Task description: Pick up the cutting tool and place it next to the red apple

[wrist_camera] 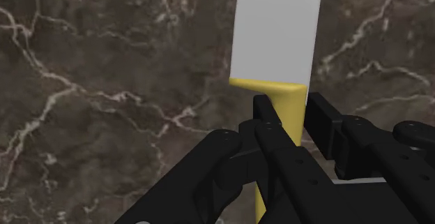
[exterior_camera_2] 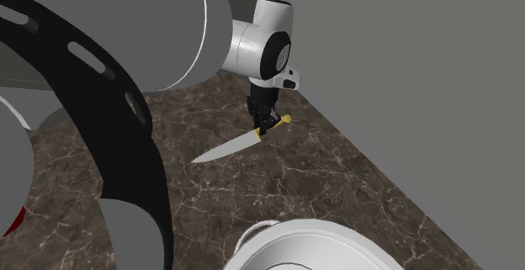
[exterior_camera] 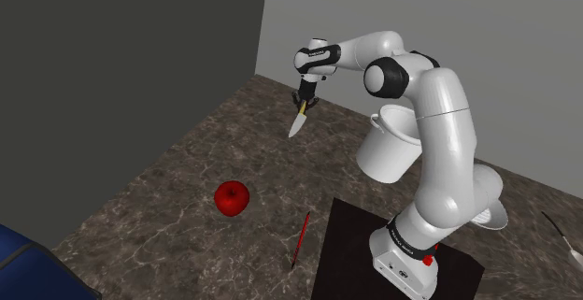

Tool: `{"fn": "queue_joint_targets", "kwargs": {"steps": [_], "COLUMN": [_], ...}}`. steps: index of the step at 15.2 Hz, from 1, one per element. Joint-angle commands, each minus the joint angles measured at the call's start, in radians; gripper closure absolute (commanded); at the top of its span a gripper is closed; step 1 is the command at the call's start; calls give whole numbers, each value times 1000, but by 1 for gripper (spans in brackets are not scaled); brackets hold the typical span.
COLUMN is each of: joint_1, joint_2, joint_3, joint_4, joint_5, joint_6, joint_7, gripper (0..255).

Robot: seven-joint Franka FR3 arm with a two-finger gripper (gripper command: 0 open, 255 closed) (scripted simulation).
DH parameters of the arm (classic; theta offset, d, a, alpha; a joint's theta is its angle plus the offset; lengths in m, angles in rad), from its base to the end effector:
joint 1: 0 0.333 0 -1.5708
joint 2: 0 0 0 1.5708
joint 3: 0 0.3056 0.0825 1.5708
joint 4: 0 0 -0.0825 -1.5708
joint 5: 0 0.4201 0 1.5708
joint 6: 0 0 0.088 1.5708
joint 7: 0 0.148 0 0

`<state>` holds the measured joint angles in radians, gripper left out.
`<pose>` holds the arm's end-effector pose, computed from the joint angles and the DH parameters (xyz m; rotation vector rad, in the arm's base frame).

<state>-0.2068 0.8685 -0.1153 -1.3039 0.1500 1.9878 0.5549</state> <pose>0.7105 -0.2077 0.1388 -2.7882 1.3770 0.2833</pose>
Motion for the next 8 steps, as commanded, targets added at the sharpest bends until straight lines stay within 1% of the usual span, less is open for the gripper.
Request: {"fn": "queue_joint_targets", "kwargs": {"steps": [1, 3, 8], "joint_1": [0, 0, 2], "joint_2": [0, 0, -39], "joint_3": [0, 0, -3], "joint_4": [0, -1, 0], "joint_5": [0, 0, -4], "joint_6": [0, 0, -40], "joint_7": [0, 0, 3], "gripper": [255, 255, 255]}}
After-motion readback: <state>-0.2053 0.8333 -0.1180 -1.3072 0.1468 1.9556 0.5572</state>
